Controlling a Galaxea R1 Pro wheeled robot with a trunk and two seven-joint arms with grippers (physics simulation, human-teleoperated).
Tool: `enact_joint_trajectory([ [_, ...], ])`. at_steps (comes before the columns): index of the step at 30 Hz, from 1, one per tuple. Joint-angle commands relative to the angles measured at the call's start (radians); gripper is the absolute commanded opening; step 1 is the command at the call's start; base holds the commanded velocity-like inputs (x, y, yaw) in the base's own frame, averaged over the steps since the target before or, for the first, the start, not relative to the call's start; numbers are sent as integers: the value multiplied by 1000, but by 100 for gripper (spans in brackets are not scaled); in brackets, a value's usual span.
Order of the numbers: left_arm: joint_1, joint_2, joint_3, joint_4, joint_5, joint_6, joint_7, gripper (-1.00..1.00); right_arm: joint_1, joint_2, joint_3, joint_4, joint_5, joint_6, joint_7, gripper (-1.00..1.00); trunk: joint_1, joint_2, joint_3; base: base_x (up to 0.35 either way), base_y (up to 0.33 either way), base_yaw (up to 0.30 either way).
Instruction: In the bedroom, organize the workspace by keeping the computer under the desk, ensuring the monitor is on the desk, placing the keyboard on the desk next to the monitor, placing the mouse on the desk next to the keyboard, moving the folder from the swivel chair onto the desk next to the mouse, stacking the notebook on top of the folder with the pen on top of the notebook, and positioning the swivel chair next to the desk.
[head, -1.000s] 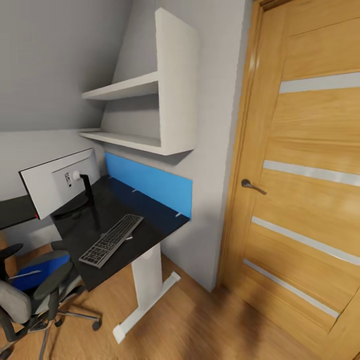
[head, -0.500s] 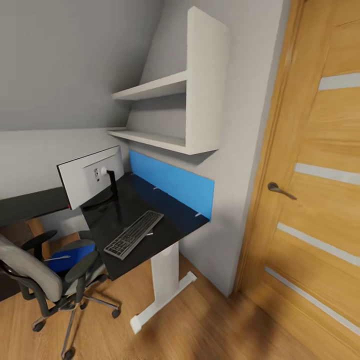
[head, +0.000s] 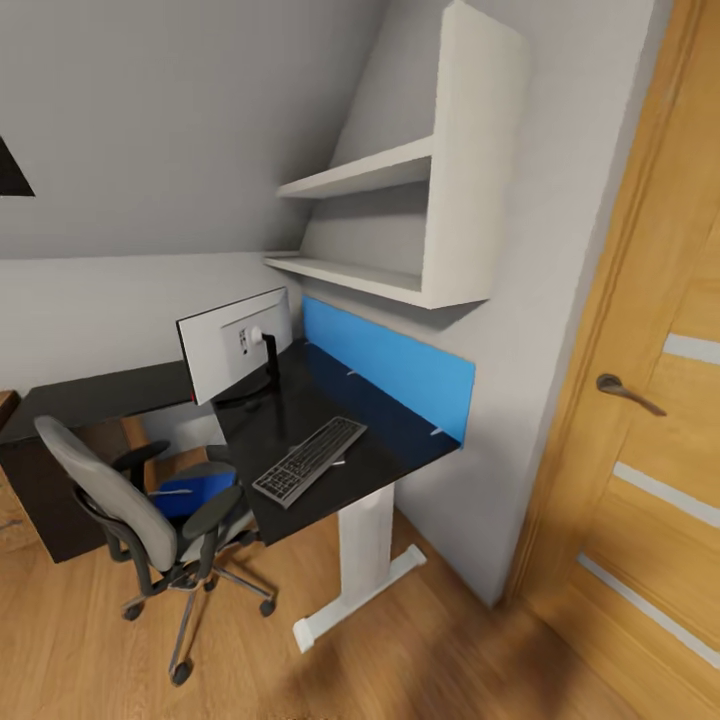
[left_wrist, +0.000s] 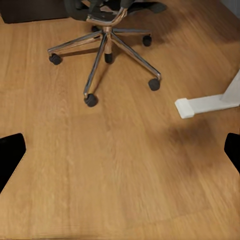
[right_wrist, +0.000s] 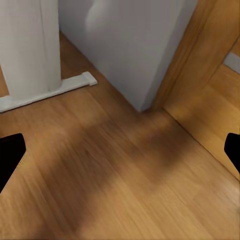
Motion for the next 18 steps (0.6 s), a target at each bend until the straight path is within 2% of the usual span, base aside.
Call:
enact_joint_trajectory([
  [1, 0, 0, 7, -2, -5, -2, 1, 100, 0, 0, 3, 1, 8, 2, -10, 100, 0, -1, -2, 0, 0, 281],
  [7, 0, -2, 12, -3, 1, -2, 8, 100, 0, 0, 3, 0, 7, 25, -10, 100, 0, -1, -5, 0, 0, 281],
  [18, 0, -10, 11, -3, 7, 8, 13, 100, 0, 0, 3, 0, 6, 34, -10, 100, 42, -78, -44, 0, 0, 281],
])
